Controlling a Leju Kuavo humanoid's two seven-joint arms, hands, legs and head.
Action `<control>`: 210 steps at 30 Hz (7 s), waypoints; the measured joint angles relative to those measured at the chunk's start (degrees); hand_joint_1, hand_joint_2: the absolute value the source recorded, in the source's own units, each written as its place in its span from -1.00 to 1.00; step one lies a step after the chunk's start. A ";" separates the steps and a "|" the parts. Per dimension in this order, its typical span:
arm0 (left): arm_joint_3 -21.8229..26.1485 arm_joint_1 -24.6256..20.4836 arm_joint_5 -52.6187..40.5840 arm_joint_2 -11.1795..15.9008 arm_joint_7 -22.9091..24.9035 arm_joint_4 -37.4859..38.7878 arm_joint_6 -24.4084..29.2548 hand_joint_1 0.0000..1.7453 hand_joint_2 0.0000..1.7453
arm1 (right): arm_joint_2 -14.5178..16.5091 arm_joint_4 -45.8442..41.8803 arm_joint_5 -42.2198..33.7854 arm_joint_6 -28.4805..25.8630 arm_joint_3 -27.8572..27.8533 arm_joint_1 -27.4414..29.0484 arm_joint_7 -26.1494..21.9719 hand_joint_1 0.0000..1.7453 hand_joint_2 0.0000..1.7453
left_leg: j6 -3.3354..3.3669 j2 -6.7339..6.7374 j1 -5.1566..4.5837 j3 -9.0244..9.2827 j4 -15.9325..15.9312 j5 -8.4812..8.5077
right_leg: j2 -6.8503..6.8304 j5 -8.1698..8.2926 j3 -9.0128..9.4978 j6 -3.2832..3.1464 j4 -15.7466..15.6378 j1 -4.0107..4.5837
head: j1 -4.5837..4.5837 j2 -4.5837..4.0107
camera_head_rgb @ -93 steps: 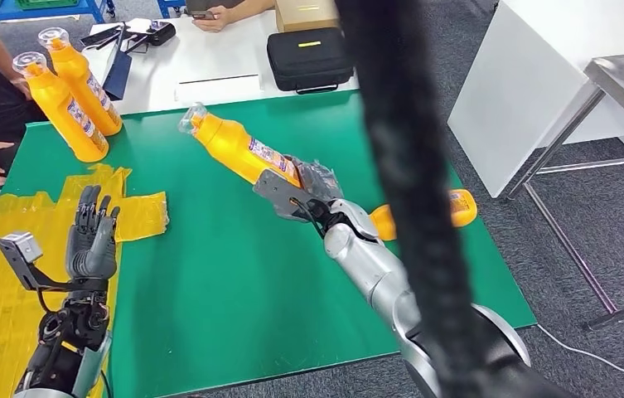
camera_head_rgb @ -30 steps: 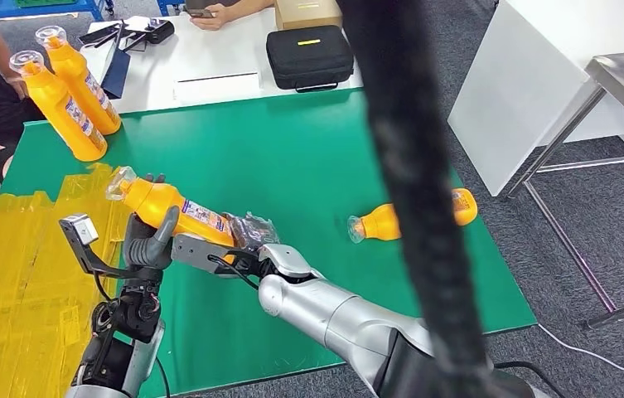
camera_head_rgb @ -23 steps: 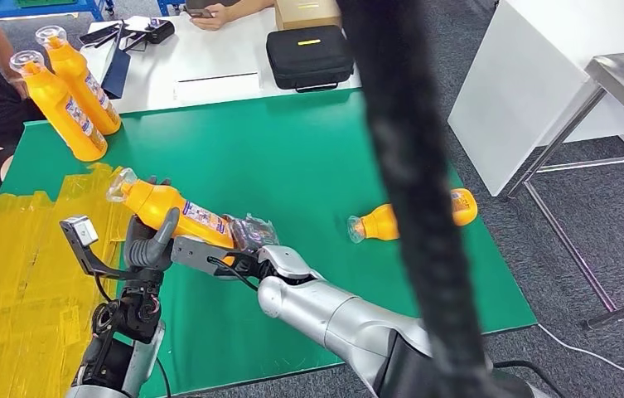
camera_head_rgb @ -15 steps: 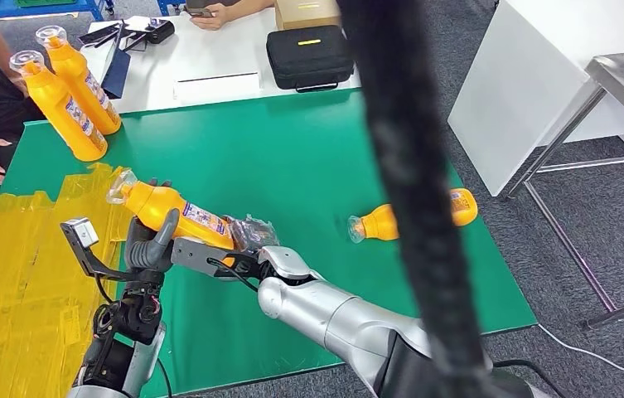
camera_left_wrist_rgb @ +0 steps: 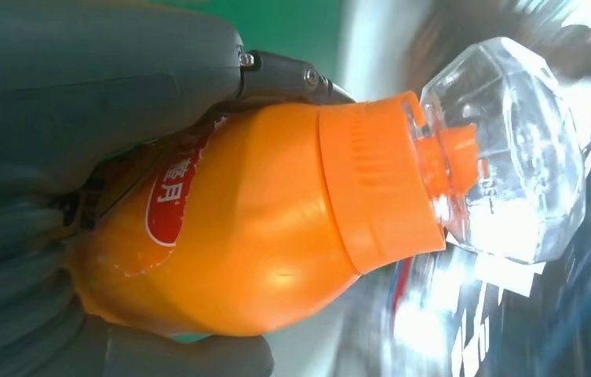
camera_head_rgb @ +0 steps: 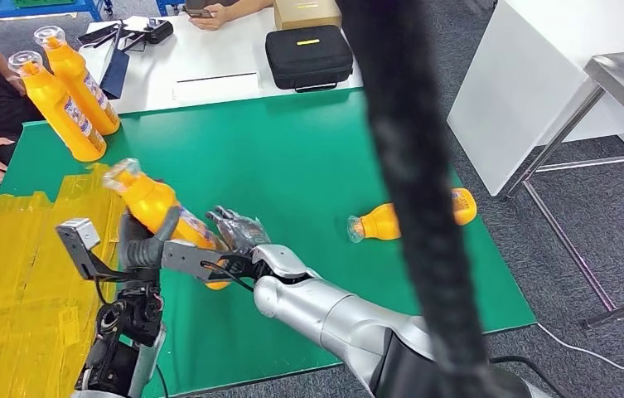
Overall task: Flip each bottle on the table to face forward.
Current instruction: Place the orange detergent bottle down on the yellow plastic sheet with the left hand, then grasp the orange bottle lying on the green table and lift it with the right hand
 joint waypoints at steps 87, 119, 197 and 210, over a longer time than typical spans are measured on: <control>2.78 -11.00 -56.86 15.47 -7.52 40.10 30.92 -1.00 -1.00 | -45.76 -14.23 31.11 27.47 -43.89 4.37 -27.45 -1.00 1.00 | 0.49 -0.69 -0.35 0.55 0.00 0.27 | -0.60 0.15 0.76 0.33 -0.03 -0.22 | -0.04 0.00; 1.38 -10.93 -40.26 14.72 -10.84 35.69 27.23 -1.00 -1.00 | -49.06 -5.81 34.75 33.79 -34.38 2.49 -24.30 -1.00 1.00 | 0.51 -0.57 -0.33 0.05 0.02 0.26 | -0.54 0.16 0.24 0.35 -0.02 -0.21 | -0.03 0.00; 3.68 -3.57 11.49 9.38 0.16 23.57 -24.95 -1.00 1.00 | -24.44 2.06 13.51 27.10 -53.87 9.02 -26.18 1.00 1.00 | 0.18 0.20 0.02 1.00 0.03 -0.60 | 0.32 -0.32 1.01 0.05 -0.06 0.06 | -0.02 0.00; -2.81 -4.01 0.13 2.46 -3.64 19.45 -11.72 -1.00 1.00 | -8.19 2.38 14.75 24.36 -53.86 4.69 -20.71 1.00 1.00 | 0.13 0.25 0.06 0.83 0.03 -0.52 | 0.33 -0.32 0.78 0.05 -0.02 0.10 | -0.02 0.00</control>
